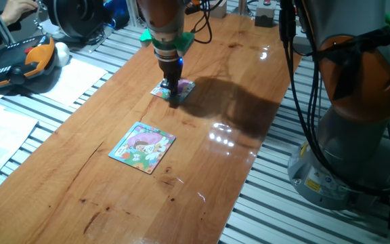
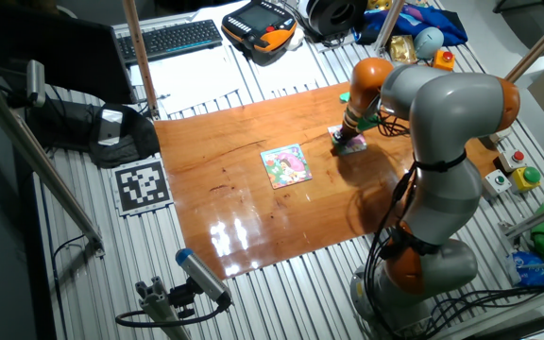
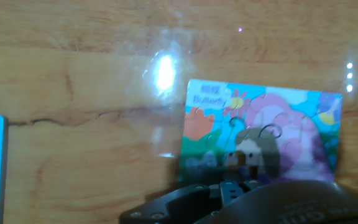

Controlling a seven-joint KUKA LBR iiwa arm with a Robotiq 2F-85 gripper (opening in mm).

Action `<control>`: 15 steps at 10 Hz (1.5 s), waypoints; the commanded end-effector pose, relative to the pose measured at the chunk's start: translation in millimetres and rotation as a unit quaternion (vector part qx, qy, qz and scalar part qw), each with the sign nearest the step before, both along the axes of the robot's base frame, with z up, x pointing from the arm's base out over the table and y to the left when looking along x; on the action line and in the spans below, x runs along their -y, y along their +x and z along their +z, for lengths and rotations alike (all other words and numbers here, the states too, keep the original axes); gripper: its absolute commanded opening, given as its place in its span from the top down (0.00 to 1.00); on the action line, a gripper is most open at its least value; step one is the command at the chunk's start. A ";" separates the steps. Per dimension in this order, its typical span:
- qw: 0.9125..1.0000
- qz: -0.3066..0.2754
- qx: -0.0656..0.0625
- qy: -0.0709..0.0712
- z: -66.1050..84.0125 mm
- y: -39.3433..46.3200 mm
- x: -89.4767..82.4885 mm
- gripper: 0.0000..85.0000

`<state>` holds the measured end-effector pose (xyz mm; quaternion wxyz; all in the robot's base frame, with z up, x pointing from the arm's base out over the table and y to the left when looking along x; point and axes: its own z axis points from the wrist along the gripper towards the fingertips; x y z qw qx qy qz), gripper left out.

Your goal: Assemble one piece of a puzzle

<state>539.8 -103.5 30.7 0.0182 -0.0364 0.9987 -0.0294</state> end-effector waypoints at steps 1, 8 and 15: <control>1.000 0.003 0.002 0.000 3.7 3.3 -0.5 1.00; 1.000 0.004 0.002 0.028 12.1 2.2 -8.5 1.00; 0.999 0.010 0.006 0.037 2.7 -1.4 -18.7 1.00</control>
